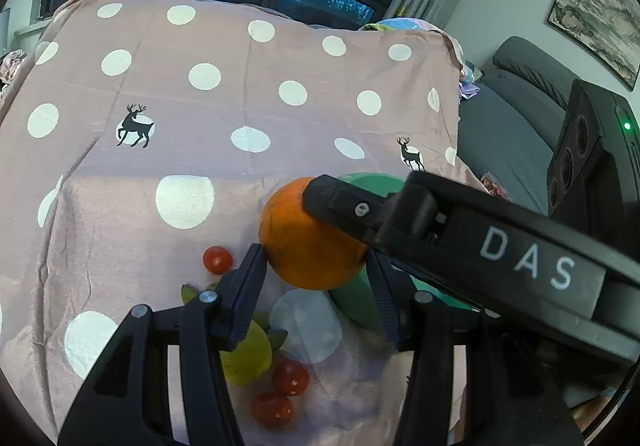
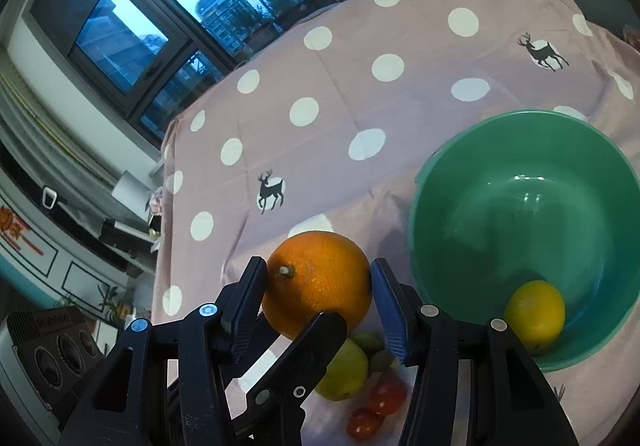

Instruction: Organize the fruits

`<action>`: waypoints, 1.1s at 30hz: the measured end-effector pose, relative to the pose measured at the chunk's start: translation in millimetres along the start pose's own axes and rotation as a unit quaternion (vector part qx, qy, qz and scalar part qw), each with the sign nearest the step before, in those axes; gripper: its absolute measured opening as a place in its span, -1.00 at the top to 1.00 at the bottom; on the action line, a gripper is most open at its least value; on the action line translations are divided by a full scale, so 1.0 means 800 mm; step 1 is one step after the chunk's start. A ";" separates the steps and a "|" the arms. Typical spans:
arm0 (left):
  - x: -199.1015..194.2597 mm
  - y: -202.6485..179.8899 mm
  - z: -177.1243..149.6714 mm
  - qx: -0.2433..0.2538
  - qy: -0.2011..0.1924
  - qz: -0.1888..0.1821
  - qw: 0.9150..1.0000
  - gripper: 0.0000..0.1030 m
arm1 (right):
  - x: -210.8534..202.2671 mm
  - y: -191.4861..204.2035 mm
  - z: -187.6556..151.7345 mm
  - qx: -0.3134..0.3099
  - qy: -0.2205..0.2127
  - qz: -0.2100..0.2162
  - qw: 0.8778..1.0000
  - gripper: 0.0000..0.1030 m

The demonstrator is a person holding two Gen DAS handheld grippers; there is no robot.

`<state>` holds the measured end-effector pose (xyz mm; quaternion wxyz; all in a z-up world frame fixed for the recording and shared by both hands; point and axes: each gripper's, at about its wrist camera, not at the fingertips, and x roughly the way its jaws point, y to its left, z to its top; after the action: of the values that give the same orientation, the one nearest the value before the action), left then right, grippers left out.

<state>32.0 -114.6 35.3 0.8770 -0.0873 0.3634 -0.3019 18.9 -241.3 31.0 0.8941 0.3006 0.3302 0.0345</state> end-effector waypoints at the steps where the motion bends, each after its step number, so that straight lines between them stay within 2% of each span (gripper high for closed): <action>1: 0.001 -0.001 0.000 0.001 0.000 -0.002 1.000 0.02 | -0.002 -0.002 0.000 0.001 -0.001 -0.001 1.000 -0.09; 33: 0.028 -0.050 -0.003 0.033 0.009 -0.047 0.998 0.02 | -0.040 -0.049 0.010 0.042 -0.036 -0.034 0.998 -0.09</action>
<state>24.2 -159.4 35.6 0.8612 -0.0727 0.3564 -0.3549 -6.7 -285.7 32.2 0.8926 0.3272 0.3094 -0.0205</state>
